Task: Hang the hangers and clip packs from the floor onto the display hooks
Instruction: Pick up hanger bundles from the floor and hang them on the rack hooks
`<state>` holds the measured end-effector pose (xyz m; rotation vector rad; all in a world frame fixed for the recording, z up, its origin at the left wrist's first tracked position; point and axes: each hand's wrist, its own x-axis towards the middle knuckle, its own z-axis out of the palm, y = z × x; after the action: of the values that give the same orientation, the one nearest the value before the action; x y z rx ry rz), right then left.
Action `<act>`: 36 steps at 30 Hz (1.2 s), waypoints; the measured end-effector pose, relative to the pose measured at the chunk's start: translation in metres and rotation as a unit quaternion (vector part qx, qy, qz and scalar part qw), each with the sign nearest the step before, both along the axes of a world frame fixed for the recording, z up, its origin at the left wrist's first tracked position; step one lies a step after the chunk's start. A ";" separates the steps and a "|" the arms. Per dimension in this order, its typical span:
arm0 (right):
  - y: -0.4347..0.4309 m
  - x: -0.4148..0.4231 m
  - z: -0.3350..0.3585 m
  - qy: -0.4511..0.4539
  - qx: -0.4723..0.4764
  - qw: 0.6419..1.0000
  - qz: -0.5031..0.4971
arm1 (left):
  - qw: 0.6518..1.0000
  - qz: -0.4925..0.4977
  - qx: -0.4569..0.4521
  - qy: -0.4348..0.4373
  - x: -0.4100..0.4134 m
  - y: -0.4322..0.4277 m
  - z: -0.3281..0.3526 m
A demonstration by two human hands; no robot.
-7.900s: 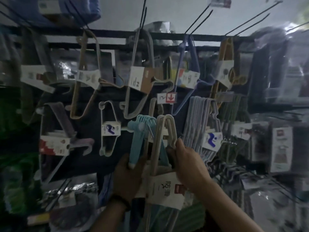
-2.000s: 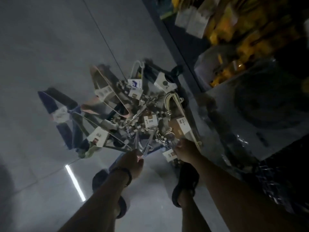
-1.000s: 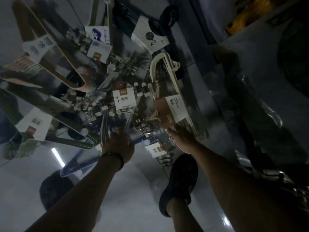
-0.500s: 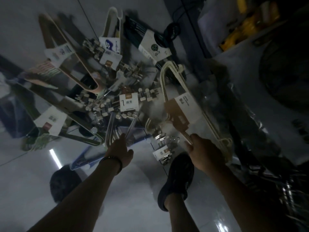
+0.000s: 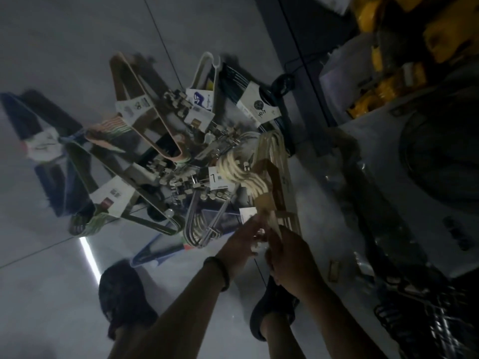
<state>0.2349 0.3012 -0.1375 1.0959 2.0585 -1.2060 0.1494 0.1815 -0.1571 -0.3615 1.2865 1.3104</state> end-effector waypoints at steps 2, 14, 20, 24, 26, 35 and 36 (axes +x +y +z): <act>-0.010 -0.001 -0.002 0.000 0.041 0.998 0.046 | 0.996 0.069 -0.003 -0.060 -0.005 0.000 -0.003; -0.107 -0.033 0.015 0.108 0.114 0.932 0.326 | 0.945 0.324 -0.045 -0.008 -0.028 -0.090 0.010; -0.157 -0.102 0.018 0.180 0.232 0.917 0.268 | 0.913 0.401 -0.049 -0.053 -0.061 -0.217 -0.003; -0.193 -0.162 -0.025 -0.034 -0.034 0.963 0.265 | 0.886 0.458 -0.033 -0.061 -0.074 -0.265 -0.025; -0.212 -0.184 -0.050 -0.007 -0.013 0.934 0.358 | 0.882 0.466 -0.027 -0.064 -0.080 -0.276 -0.041; -0.243 -0.229 -0.151 0.031 0.148 0.890 0.430 | 0.930 0.223 -0.283 0.070 -0.122 -0.290 -0.125; -0.246 -0.234 -0.156 -0.003 0.145 0.886 0.440 | 0.920 0.235 -0.302 0.082 -0.125 -0.288 -0.132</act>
<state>0.0011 0.0553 -0.2937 0.1605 2.3478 -0.4393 0.0241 -0.1064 -0.2893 -1.0664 1.8167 1.3250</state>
